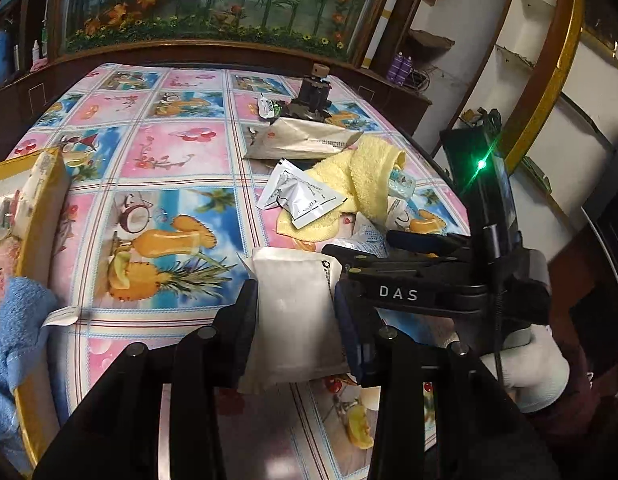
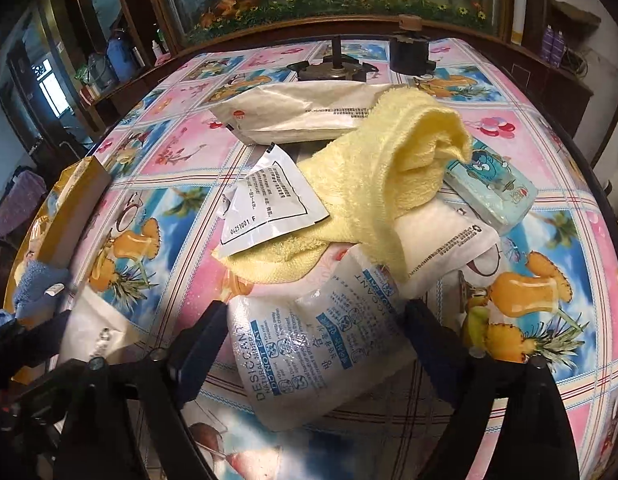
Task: Organize soft objects
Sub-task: 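Grasp the white pouch with the left tool while the right tool grasps the blue-print packet, then carry the white pouch and blue-print packet into the tray and release both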
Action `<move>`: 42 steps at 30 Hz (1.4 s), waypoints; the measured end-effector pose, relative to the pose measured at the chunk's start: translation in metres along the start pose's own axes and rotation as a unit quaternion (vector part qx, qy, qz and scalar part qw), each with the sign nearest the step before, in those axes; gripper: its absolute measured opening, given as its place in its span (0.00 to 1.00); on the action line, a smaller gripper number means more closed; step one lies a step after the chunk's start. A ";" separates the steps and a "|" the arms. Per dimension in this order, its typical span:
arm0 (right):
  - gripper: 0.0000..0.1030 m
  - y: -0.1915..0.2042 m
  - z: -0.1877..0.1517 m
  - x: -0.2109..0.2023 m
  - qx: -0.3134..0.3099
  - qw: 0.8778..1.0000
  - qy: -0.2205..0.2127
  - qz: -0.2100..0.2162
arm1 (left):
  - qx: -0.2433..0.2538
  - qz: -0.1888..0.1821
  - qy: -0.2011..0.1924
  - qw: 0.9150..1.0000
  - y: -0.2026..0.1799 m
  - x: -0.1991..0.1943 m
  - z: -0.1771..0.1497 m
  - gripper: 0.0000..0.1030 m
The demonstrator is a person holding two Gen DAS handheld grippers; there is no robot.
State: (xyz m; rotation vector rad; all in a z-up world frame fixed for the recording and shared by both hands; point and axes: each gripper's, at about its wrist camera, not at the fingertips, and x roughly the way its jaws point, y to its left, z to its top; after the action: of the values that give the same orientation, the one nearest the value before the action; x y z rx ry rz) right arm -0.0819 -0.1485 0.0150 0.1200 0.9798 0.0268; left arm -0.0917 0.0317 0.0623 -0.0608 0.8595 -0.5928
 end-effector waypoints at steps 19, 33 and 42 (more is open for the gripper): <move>0.42 0.059 -0.005 -0.082 -0.055 0.984 -0.061 0.158 | -0.136 0.156 -0.116 0.972 0.145 -0.132 -0.012 0.36; 0.42 0.242 0.025 -0.060 -0.203 0.936 -0.022 0.288 | -0.187 0.197 -0.056 0.961 0.195 -0.119 -0.049 0.57; 0.54 0.326 0.006 -0.016 -0.251 0.907 0.040 0.334 | -0.223 0.166 -0.108 0.955 0.209 -0.166 -0.066 0.73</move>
State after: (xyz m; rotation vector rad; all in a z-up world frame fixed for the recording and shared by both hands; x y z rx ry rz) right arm -0.0756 0.1736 0.0689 -0.0260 0.9451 0.9180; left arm -0.1255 0.3039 0.0751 -0.3773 0.7543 -0.0655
